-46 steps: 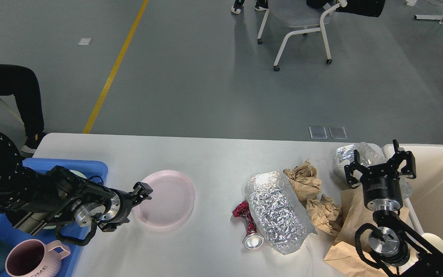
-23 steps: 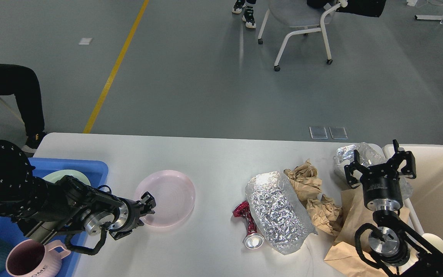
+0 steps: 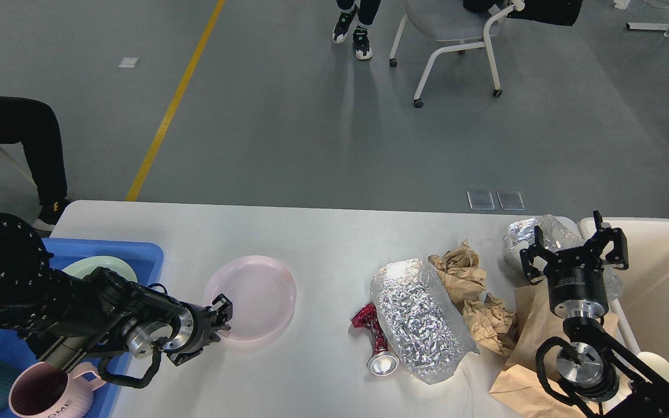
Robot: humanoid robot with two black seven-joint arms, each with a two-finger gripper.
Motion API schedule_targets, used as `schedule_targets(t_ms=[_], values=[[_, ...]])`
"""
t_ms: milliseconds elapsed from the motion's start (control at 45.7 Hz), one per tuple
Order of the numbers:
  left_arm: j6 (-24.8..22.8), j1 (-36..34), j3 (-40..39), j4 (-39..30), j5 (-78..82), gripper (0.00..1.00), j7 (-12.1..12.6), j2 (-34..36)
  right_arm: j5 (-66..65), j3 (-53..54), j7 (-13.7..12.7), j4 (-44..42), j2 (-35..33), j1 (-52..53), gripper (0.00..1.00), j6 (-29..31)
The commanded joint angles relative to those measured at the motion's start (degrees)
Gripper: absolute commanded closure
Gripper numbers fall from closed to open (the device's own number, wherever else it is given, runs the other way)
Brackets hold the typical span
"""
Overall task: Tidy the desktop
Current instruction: 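Grip the pink plate's rim with the left gripper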
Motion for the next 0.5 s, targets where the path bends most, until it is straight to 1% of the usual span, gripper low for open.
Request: schedule_targets(t_ms=[0, 88, 307, 416, 482], values=[[0.0, 0.0, 0.1, -0.1, -0.2, 0.73, 0.0, 0.0, 0.0, 0.0, 0.0, 0.0, 0.0, 0.0, 0.00, 0.0], [0.0, 0.0, 0.1, -0.1, -0.2, 0.75, 0.0, 0.0, 0.0, 0.0, 0.0, 0.0, 0.0, 0.0, 0.00, 0.0], [-0.3, 0.0, 0.1, -0.3, -0.2, 0.90, 0.1, 0.0, 0.0, 0.0, 0.0, 0.0, 0.0, 0.0, 0.00, 0.0], [-0.4, 0.0, 0.1, -0.6, -0.2, 1.00, 0.1, 0.0, 0.0, 0.0, 0.0, 0.0, 0.0, 0.0, 0.00, 0.0], [-0.3, 0.0, 0.2, -0.6, -0.2, 1.00, 0.3, 0.0, 0.0, 0.0, 0.0, 0.0, 0.0, 0.0, 0.00, 0.0]])
